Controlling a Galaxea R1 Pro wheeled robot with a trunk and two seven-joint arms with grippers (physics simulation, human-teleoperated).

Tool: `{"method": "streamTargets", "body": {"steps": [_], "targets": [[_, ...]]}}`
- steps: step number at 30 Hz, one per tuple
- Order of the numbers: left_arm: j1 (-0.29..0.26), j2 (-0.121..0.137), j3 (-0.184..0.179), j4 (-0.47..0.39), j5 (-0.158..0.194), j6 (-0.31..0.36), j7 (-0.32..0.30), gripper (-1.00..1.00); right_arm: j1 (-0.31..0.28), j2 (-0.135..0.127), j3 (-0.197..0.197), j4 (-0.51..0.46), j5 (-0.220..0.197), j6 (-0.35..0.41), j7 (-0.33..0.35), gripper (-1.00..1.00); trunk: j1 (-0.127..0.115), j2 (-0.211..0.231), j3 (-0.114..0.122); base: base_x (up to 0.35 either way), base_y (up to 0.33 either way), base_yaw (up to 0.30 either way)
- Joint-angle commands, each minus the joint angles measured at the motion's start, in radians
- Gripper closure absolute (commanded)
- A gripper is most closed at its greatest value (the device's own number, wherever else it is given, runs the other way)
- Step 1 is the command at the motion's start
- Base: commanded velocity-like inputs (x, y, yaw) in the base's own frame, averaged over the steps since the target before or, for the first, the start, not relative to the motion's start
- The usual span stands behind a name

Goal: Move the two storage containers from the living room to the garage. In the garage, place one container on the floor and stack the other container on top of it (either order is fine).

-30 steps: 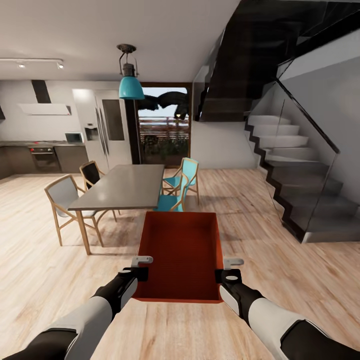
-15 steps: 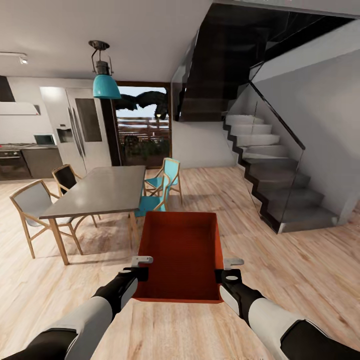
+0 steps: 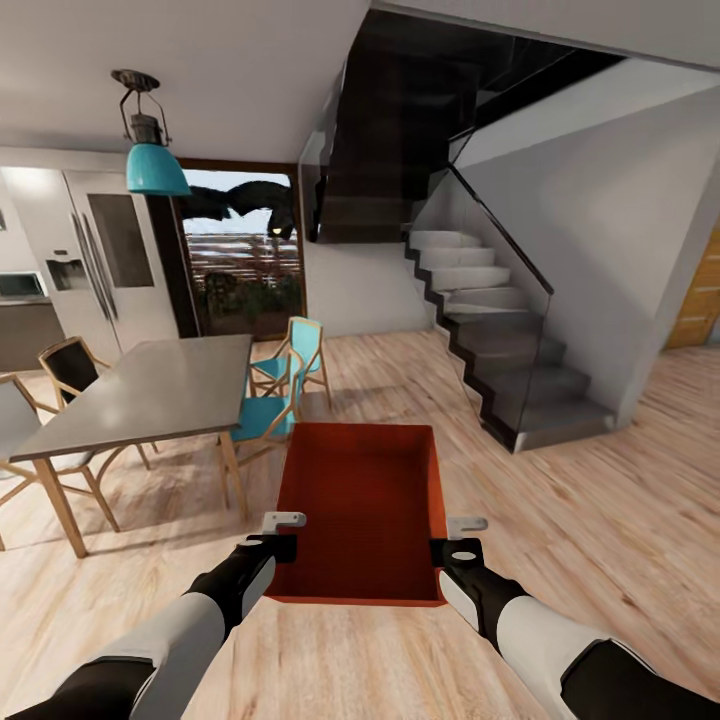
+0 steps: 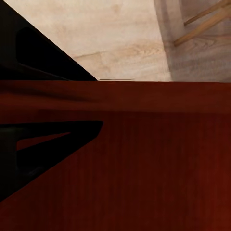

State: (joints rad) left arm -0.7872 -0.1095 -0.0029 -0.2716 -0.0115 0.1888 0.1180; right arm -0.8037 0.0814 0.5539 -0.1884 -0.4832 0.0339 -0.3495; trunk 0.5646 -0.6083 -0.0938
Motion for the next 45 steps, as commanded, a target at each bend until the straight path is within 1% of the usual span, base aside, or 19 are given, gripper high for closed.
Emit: {"method": "streamTargets", "body": {"steps": [1,45], "targets": [[0.0,0.001,0.01,-0.001,-0.007,0.008,0.009,1.0,-0.002,0.0,-0.031,-0.008,0.005,0.004,0.038,1.0,0.0,-0.002,-0.002,0.0,0.0,-0.26],[0.0,0.001,0.011,-0.001,-0.007,0.008,0.009,1.0,-0.002,0.0,-0.031,-0.008,0.005,0.005,0.038,1.0,0.0,-0.002,-0.002,0.0,0.0,-0.26]]}}
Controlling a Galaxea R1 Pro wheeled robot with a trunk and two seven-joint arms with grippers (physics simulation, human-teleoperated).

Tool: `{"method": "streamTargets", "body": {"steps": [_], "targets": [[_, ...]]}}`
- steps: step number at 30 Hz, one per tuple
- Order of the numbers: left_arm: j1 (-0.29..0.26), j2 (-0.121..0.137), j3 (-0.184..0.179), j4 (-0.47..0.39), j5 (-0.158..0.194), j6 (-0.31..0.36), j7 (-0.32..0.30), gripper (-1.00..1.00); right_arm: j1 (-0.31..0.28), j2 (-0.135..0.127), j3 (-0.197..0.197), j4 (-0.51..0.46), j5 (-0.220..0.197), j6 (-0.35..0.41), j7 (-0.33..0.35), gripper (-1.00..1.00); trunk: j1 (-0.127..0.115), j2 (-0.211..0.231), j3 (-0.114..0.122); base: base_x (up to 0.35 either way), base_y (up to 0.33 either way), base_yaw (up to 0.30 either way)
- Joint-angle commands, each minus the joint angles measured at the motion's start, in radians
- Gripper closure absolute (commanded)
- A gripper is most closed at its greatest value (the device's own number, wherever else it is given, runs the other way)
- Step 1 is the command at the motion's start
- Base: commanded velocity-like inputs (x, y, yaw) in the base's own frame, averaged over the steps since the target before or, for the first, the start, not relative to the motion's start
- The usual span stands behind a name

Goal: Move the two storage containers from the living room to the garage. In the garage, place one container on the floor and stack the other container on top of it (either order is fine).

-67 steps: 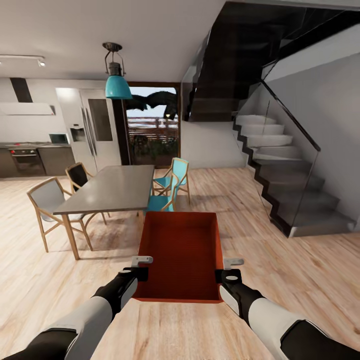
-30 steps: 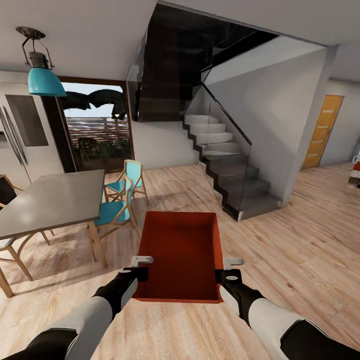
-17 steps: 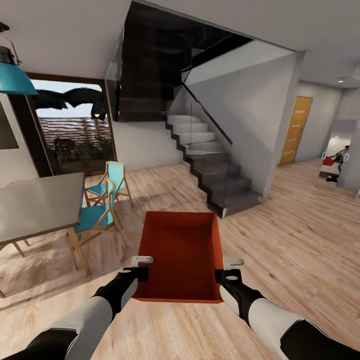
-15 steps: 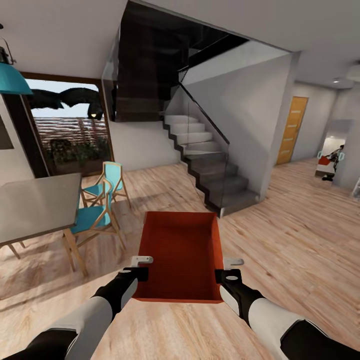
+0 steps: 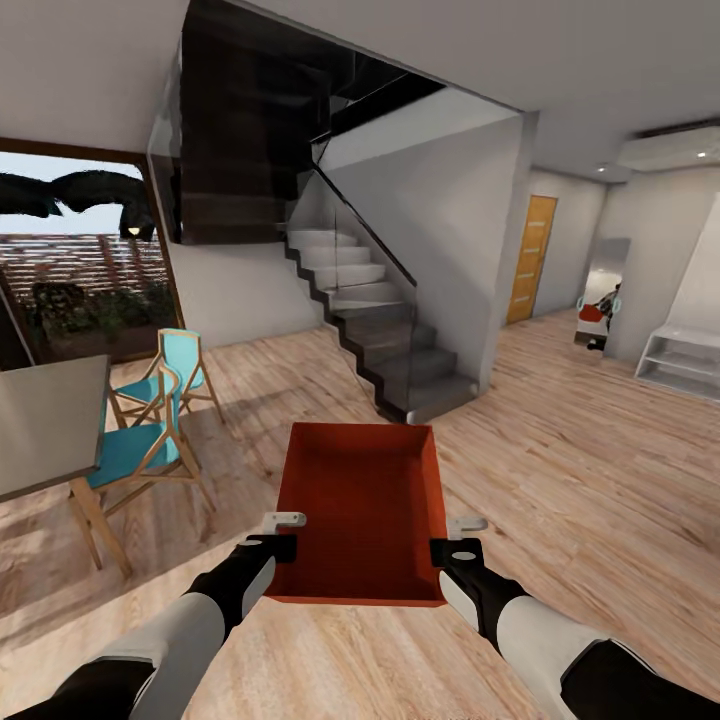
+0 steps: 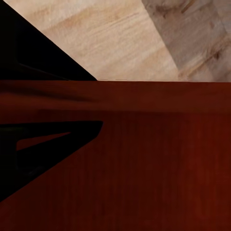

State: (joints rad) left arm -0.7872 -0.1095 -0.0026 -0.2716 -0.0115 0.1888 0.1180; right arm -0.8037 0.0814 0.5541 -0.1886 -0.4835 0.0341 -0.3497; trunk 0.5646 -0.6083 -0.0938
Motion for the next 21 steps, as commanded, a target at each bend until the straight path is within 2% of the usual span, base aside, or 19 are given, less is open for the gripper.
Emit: {"method": "streamTargets", "body": {"steps": [1,21], "targets": [[0.0,0.001,0.01,-0.001,-0.007,0.008,0.009,1.0,-0.002,0.0,-0.031,-0.008,0.005,0.005,0.038,1.0,0.0,-0.002,-0.002,0.0,0.0,-0.26],[0.0,0.001,0.01,-0.001,-0.007,0.008,0.009,1.0,-0.002,0.0,-0.031,-0.008,0.005,0.004,0.038,1.0,0.0,-0.002,-0.002,0.0,0.0,-0.26]]}}
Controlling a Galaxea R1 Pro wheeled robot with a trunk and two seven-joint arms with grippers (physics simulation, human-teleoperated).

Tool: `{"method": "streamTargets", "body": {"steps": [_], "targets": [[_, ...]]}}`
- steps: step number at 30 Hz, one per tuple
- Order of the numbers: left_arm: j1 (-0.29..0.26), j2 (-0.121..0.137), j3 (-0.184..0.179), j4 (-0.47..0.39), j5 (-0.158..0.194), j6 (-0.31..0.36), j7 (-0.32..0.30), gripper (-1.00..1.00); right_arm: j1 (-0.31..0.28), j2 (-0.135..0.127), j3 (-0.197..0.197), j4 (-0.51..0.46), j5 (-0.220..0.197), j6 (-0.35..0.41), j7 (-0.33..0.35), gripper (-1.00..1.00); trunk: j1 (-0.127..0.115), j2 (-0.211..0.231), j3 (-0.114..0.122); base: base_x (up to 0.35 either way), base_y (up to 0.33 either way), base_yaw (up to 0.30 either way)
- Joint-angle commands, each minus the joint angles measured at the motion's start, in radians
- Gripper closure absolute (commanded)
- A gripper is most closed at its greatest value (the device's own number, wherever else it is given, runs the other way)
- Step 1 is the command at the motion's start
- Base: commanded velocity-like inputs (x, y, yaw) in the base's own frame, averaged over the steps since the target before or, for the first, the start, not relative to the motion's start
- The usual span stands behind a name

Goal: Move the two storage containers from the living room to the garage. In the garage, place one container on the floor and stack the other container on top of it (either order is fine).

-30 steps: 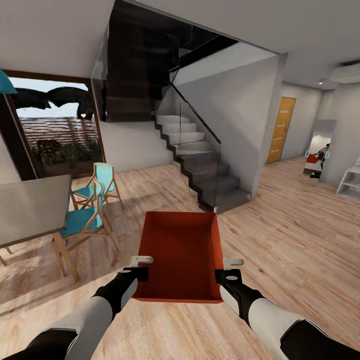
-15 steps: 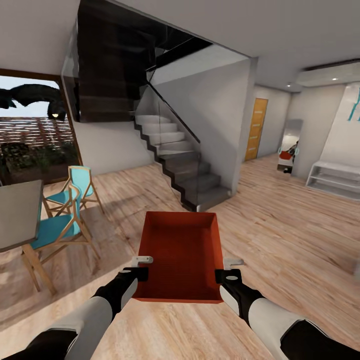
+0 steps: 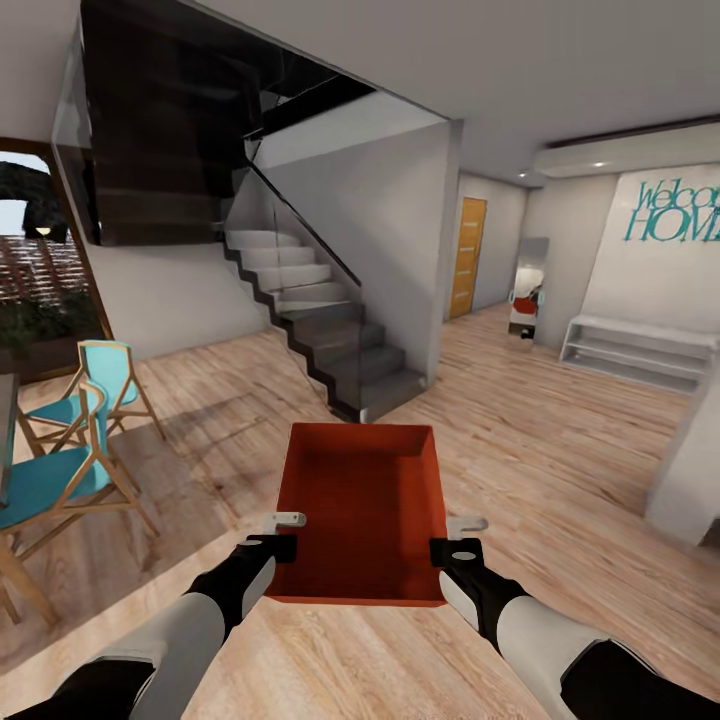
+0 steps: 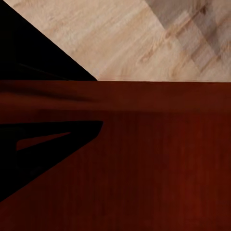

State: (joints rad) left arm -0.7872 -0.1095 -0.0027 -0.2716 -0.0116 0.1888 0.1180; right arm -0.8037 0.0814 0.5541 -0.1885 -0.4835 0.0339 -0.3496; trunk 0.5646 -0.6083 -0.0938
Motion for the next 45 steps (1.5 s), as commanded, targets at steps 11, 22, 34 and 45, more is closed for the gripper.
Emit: {"method": "streamTargets", "body": {"steps": [11,22,34,45], "targets": [[0.0,0.001,0.01,-0.001,-0.007,0.008,0.009,1.0,-0.002,0.0,-0.031,-0.008,0.005,0.004,0.038,1.0,0.0,-0.002,-0.002,0.0,0.0,-0.26],[0.0,0.001,0.01,-0.001,-0.007,0.008,0.009,1.0,-0.002,0.0,-0.031,-0.008,0.005,0.005,0.038,1.0,0.0,-0.002,-0.002,0.0,0.0,-0.26],[0.0,0.001,0.01,-0.002,-0.007,0.008,0.009,1.0,-0.002,0.0,-0.031,-0.008,0.005,0.005,0.038,1.0,0.0,-0.002,-0.002,0.0,0.0,-0.26],[0.0,0.001,0.01,-0.001,-0.007,0.009,0.01,1.0,-0.002,0.0,-0.031,-0.008,0.005,0.006,0.038,1.0,0.0,-0.002,-0.002,0.103,0.0,-0.207]]}}
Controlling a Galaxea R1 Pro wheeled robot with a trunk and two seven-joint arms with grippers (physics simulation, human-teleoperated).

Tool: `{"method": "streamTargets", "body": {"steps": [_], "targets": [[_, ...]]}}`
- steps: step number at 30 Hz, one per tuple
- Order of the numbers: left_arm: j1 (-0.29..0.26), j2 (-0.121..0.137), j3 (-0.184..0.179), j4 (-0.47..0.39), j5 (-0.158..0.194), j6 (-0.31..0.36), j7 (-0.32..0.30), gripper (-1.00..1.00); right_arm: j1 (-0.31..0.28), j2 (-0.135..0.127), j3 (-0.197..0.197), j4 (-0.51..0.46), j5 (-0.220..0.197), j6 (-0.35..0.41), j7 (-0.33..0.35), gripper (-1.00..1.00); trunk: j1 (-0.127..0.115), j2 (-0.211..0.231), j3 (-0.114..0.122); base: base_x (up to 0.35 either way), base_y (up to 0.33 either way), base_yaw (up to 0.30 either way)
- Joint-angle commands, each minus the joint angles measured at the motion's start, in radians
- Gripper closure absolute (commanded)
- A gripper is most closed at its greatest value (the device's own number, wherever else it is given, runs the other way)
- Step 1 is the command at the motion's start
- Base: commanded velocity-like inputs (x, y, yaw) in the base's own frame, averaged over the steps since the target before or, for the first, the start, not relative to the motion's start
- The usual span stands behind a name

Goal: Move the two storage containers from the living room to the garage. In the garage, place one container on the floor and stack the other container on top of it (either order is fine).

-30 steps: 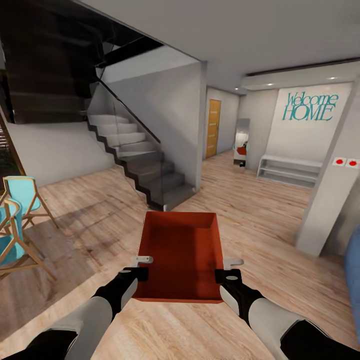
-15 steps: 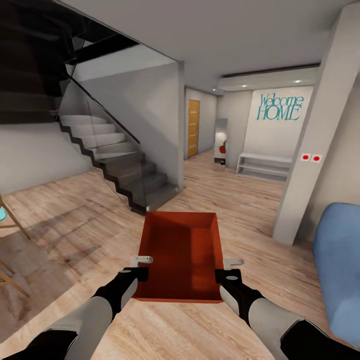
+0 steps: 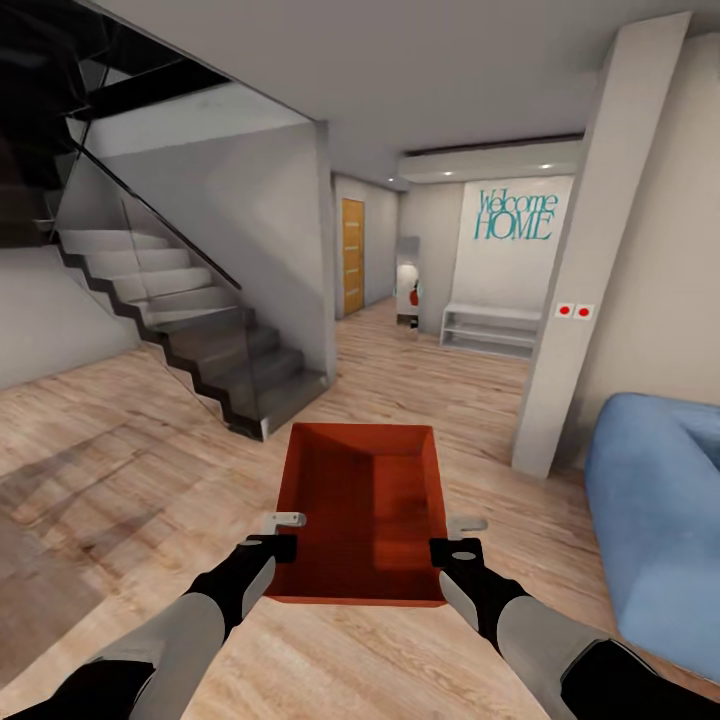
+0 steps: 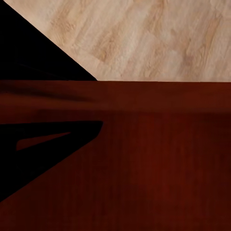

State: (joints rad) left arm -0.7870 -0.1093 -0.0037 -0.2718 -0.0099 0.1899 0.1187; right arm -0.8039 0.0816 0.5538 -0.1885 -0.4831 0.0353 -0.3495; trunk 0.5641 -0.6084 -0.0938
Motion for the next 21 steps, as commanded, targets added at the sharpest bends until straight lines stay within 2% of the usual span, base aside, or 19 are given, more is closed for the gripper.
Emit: {"method": "streamTargets", "body": {"steps": [1,21], "targets": [[0.0,0.0,0.011,-0.001,-0.008,0.008,0.01,1.0,-0.001,0.0,-0.031,-0.008,0.005,0.005,0.038,1.0,0.001,-0.002,-0.002,0.3,0.0,-0.028],[0.0,0.0,0.011,0.0,-0.008,0.007,0.01,1.0,-0.001,-0.001,-0.031,-0.008,0.005,0.005,0.038,1.0,0.001,-0.002,-0.002,0.321,0.0,-0.001]]}}
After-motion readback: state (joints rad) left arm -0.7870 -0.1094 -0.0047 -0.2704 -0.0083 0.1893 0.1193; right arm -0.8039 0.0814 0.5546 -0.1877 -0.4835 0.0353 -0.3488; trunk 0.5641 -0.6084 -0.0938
